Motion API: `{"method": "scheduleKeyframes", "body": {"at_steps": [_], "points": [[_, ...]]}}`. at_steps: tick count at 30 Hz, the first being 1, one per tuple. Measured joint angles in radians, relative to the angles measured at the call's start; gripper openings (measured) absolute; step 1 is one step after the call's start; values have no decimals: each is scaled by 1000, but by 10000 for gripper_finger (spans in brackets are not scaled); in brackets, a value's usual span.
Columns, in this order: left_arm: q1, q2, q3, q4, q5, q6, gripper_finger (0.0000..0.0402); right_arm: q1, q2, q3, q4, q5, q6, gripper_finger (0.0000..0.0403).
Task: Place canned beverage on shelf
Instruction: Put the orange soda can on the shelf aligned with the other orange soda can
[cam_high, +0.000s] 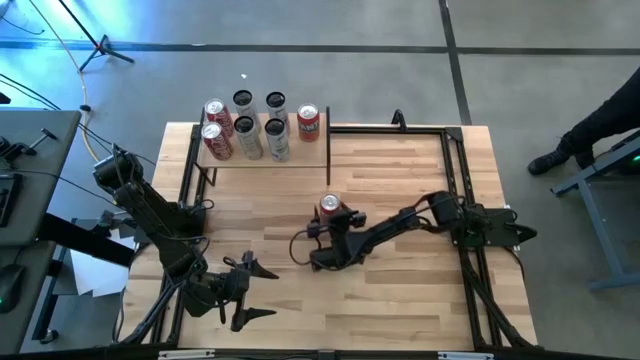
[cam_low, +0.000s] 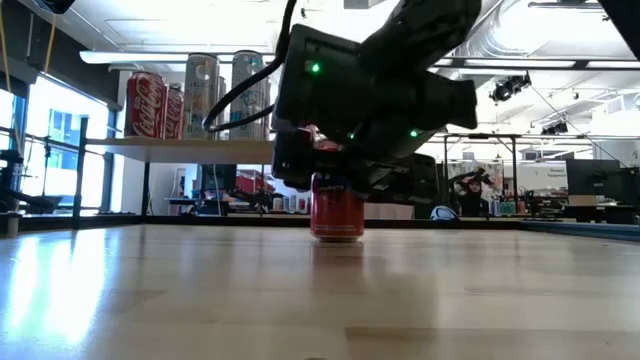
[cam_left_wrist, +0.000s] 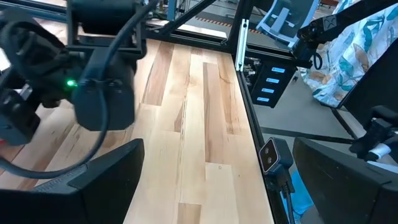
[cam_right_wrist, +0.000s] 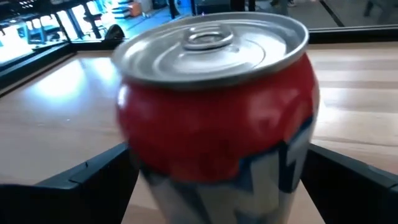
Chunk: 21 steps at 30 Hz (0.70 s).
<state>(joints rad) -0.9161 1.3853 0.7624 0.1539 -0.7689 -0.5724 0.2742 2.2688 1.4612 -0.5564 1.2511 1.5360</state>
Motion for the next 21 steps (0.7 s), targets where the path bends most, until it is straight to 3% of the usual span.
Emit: {"method": "scheduleKeyframes", "body": {"at_steps": [5,12,21], "points": [[0,0,0,0,0,0,387,-21,0,0,10,-47,7,381],[0,0,0,0,0,0,387,-28,1,0,92,-79,21,287],[0,0,0,0,0,0,387,-24,1,3,96,-78,30,286]]}}
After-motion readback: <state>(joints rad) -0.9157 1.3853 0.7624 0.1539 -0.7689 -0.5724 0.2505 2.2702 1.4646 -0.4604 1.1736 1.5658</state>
